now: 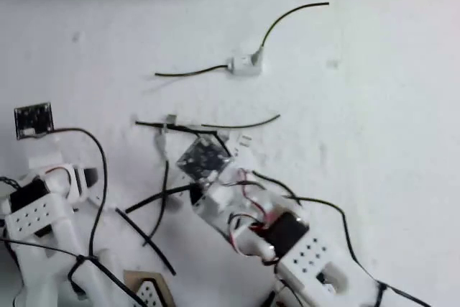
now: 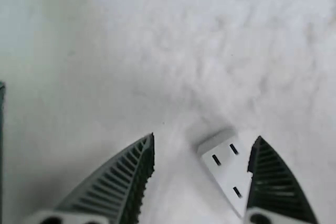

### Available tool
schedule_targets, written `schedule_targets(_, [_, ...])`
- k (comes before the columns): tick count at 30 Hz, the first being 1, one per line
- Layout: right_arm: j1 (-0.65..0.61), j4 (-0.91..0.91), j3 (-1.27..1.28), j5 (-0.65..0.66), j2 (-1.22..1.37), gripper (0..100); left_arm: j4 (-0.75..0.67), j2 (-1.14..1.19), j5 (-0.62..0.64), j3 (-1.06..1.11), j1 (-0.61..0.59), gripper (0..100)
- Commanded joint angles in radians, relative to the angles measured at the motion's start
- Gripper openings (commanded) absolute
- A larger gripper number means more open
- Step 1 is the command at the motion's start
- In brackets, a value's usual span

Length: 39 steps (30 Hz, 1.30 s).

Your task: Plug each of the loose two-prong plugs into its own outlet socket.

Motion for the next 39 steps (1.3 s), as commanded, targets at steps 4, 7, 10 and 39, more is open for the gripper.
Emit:
schedule_targets(4, [-0.071, -0.16, -0.057, 0.054, 0.156, 1.8, -0.046, -0.024, 0.009, 0.011, -0.01, 29])
schedule_targets(7, [-0.087, -0.18, -0.092, 0.066, 0.242, 1.8, -0.048, -0.025, 0.005, 0.026, -0.01, 29])
schedule_targets(10, [-0.087, -0.182, -0.157, 0.071, 0.326, 1.8, -0.048, -0.024, 0.005, 0.026, -0.01, 29])
schedule_targets(39, [-0.081, -0.156, -0.285, 0.072, 0.601, 1.8, -0.068, -0.022, 0.003, 0.038, -0.007, 29])
